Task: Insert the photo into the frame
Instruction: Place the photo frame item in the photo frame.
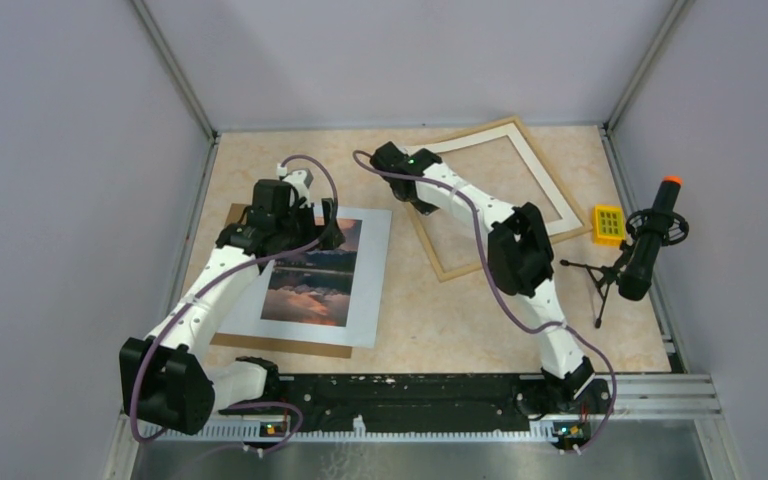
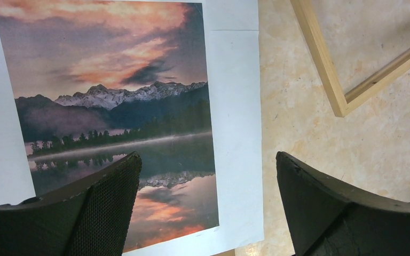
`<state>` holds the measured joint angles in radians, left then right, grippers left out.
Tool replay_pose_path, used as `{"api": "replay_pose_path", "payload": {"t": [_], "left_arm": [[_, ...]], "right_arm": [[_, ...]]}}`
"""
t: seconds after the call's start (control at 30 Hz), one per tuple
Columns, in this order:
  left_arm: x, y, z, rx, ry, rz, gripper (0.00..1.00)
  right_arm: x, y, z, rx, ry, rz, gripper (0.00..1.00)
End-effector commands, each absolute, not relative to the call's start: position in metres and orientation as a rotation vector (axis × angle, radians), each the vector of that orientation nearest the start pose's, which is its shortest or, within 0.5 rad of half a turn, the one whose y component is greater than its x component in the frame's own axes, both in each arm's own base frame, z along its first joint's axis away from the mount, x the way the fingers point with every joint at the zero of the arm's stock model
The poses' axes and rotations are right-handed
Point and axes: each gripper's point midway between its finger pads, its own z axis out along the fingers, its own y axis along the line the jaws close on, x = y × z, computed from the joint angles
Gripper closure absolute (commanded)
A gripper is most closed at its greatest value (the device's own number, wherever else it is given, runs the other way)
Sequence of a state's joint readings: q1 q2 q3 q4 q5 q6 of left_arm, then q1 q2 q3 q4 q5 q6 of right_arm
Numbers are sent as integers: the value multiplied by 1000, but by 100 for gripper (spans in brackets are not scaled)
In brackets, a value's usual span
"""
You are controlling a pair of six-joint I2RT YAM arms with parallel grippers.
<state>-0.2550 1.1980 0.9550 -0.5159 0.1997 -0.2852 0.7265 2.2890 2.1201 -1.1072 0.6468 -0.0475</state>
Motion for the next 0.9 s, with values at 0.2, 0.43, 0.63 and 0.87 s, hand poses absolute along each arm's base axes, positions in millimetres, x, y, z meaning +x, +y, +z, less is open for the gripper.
{"api": "replay_pose_path", "payload": {"t": [0.2, 0.43, 0.63, 0.87], "left_arm": [[308, -127, 175, 88, 2304, -495, 2], [308, -128, 174, 87, 2307, -501, 2], [306, -128, 173, 83, 2315, -502, 2], [308, -135, 178, 85, 2309, -551, 2]], "right_arm": [[446, 228, 103, -819, 2357, -760, 100], [448, 241, 93, -822, 2387, -639, 51], [440, 255, 106, -815, 2425, -479, 36], [414, 267, 133, -658, 2496, -45, 22]]}}
